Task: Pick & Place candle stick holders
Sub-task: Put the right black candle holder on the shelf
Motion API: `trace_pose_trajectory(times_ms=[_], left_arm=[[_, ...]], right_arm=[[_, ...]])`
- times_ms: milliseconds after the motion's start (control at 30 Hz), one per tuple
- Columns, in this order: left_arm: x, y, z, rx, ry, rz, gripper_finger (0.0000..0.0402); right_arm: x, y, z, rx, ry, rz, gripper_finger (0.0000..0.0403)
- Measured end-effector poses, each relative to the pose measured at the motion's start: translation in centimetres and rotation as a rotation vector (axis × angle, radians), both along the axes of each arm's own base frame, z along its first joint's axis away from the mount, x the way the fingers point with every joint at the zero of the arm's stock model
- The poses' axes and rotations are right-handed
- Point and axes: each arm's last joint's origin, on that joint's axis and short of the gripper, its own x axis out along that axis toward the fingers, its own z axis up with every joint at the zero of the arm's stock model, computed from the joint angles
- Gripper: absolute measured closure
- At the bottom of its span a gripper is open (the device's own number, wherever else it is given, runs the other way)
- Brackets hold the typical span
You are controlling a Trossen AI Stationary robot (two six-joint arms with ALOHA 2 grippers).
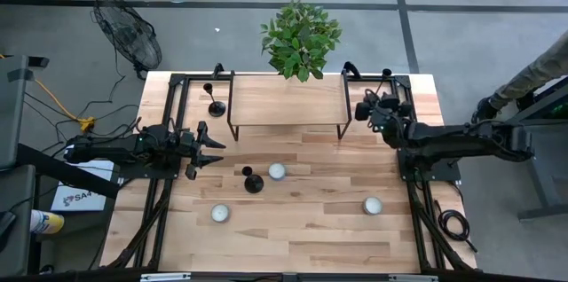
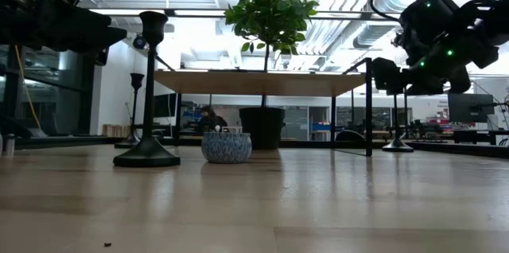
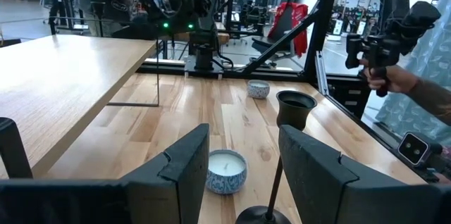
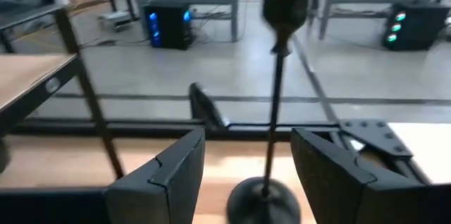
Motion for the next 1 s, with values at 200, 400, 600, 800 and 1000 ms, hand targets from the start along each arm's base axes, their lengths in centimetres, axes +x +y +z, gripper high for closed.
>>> trace_pose_trajectory(times_ms=[200,400,600,800,1000], left_arm=[[0.0,0.0,0.0,0.0,0.0,0.0,0.0231],[0.0,0.0,0.0,0.0,0.0,0.0,0.0231],[0.0,0.0,0.0,0.0,0.0,-0.001,0.0231],[0.0,0.0,0.0,0.0,0.0,-0.001,0.0231],[0.0,0.0,0.0,0.0,0.0,-0.001,0.0231]], right_arm=[[-0.5,-0.8,0.1,-0.005,0.044,-0.046,0.0199],[-0.8,-1.9,0.4,0.006,0.034,-0.037,0.0199],[-1.0,-3.0,0.8,0.005,-0.004,0.012,0.0199],[-1.6,-4.1,1.3,-0.016,-0.008,0.025,0.0199],[-2.1,-5.0,1.6,-0.02,-0.028,0.057,0.0199]])
